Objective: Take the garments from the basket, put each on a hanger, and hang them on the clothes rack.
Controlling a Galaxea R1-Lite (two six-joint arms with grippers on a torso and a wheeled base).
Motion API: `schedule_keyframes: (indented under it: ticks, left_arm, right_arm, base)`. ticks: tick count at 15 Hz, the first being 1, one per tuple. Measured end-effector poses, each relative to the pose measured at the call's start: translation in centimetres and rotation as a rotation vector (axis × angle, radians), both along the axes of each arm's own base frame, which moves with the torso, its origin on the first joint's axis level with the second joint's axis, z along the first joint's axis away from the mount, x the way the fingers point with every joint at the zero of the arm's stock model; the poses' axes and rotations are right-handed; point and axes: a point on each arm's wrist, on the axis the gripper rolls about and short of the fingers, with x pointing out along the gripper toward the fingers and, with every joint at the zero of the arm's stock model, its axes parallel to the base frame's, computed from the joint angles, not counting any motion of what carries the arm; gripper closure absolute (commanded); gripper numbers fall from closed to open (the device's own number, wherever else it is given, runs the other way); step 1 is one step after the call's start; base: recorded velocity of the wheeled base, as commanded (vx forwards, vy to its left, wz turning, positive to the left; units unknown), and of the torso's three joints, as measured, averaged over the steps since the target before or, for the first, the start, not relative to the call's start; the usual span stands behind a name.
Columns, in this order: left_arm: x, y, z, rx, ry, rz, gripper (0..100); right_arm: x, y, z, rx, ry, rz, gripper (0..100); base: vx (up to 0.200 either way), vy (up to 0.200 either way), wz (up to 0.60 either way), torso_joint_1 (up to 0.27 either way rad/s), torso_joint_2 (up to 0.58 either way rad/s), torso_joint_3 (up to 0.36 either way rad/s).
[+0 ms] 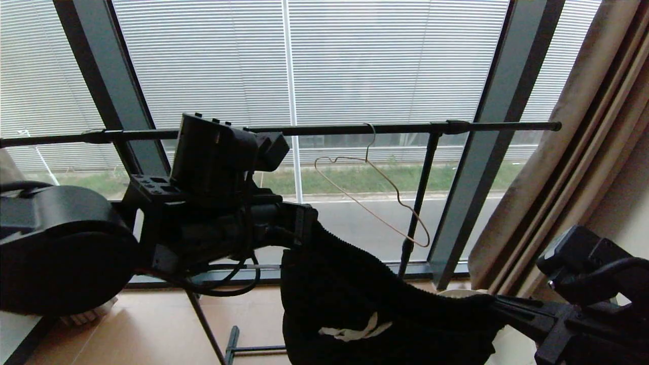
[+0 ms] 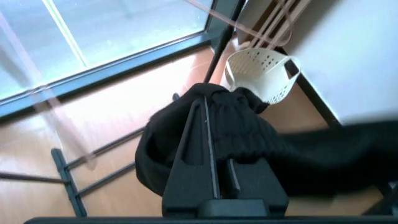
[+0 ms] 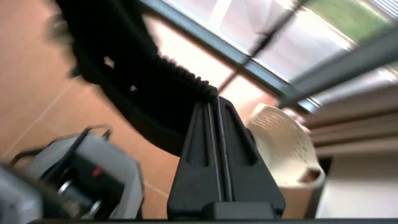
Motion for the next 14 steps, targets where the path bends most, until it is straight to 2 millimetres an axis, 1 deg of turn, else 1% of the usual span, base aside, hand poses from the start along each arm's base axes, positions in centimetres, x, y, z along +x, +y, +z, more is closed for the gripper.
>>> schedule_keyframes:
  ticks: [2, 4, 5, 7, 10, 14]
  left_arm:
    - [1.4, -1.1, 0.8, -0.003, -0.007, 0.002, 100]
    - [2.5, -1.9, 1.5, 0.000, -0.009, 0.001, 100]
    - [3.1, -2.4, 2.2, -0.004, -0.017, 0.001, 100]
    - [4.4, -3.1, 2.8, -0.007, -0.024, 0.007, 100]
    - [5.5, -3.9, 2.6, -0.010, -0.029, 0.008, 100]
    - [6.0, -4.3, 2.3, -0.004, -0.026, 0.007, 100]
  right_arm:
    - [-0.4, 1.1, -0.3, -0.001, 0.029, 0.084, 100]
    - [-0.5, 2.4, -0.4, -0.012, 0.042, 0.131, 100]
    - [-0.6, 3.4, -0.6, -0.019, 0.056, 0.168, 100]
    - [-0.7, 5.4, -0.8, -0.025, 0.084, 0.242, 100]
    - [-0.8, 7.8, -1.2, -0.033, 0.112, 0.290, 100]
    - [-0.4, 11.0, -1.7, 0.044, 0.110, 0.294, 100]
  base:
    - [0.000, 0.000, 0.00, 0.000, 0.00, 0.000]
    - [0.000, 0.000, 0.00, 0.000, 0.00, 0.000]
    - [0.000, 0.000, 0.00, 0.000, 0.00, 0.000]
    - [0.000, 0.000, 0.00, 0.000, 0.00, 0.000]
    - [0.000, 0.000, 0.00, 0.000, 0.00, 0.000]
    - [0.000, 0.000, 0.00, 0.000, 0.00, 0.000]
